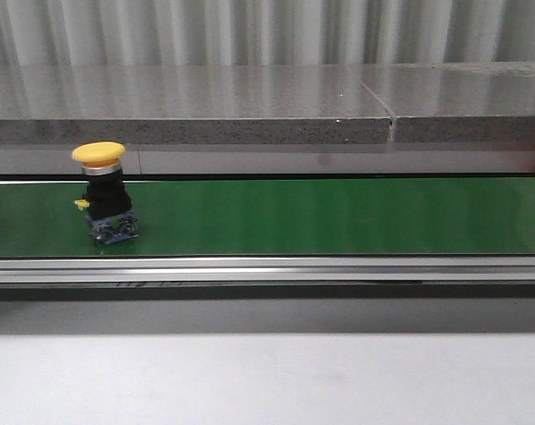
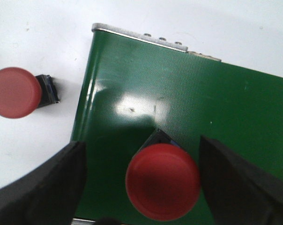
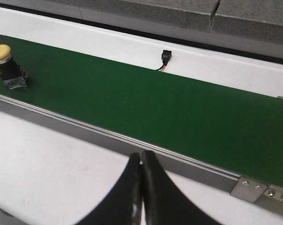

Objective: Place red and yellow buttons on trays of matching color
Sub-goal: 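Move the right gripper down over the yellow button riding the belt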

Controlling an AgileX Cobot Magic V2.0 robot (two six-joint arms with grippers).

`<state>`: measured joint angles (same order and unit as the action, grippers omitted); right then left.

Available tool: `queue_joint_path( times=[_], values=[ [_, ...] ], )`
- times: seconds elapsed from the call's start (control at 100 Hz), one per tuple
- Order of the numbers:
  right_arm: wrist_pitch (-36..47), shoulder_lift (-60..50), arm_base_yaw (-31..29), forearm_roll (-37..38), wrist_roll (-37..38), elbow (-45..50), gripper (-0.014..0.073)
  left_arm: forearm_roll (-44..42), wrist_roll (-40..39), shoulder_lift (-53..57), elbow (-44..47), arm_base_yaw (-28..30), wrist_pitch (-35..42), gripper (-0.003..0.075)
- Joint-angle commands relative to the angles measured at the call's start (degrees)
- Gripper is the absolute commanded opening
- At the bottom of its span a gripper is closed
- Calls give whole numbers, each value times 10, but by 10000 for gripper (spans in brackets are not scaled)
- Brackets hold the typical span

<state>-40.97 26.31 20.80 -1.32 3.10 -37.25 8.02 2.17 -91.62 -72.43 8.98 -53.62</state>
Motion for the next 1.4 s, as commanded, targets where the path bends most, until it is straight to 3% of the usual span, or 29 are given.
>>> queue_joint_path(
  times=[0.0,0.26,0.33,0.4,0.56,0.95,1.39],
  values=[
    [37,2,0,-2,-7,-15,-106,14,19,34,-14,-16,33,493],
    [37,2,0,-2,-7,-15,-106,13,34,76,-13,-85,90,491],
    [37,2,0,-2,-7,-15,-106,13,34,89,-14,-108,105,456],
    [37,2,0,-2,-7,-15,-106,13,34,105,-14,-132,114,348],
    [37,2,0,-2,-7,-15,-106,11,34,138,-10,-179,121,-24],
    [37,2,0,-2,-7,-15,-106,11,35,289,123,-205,134,-21],
    [38,2,0,-2,-7,-15,-106,11,34,551,316,-205,147,-21]
  ],
)
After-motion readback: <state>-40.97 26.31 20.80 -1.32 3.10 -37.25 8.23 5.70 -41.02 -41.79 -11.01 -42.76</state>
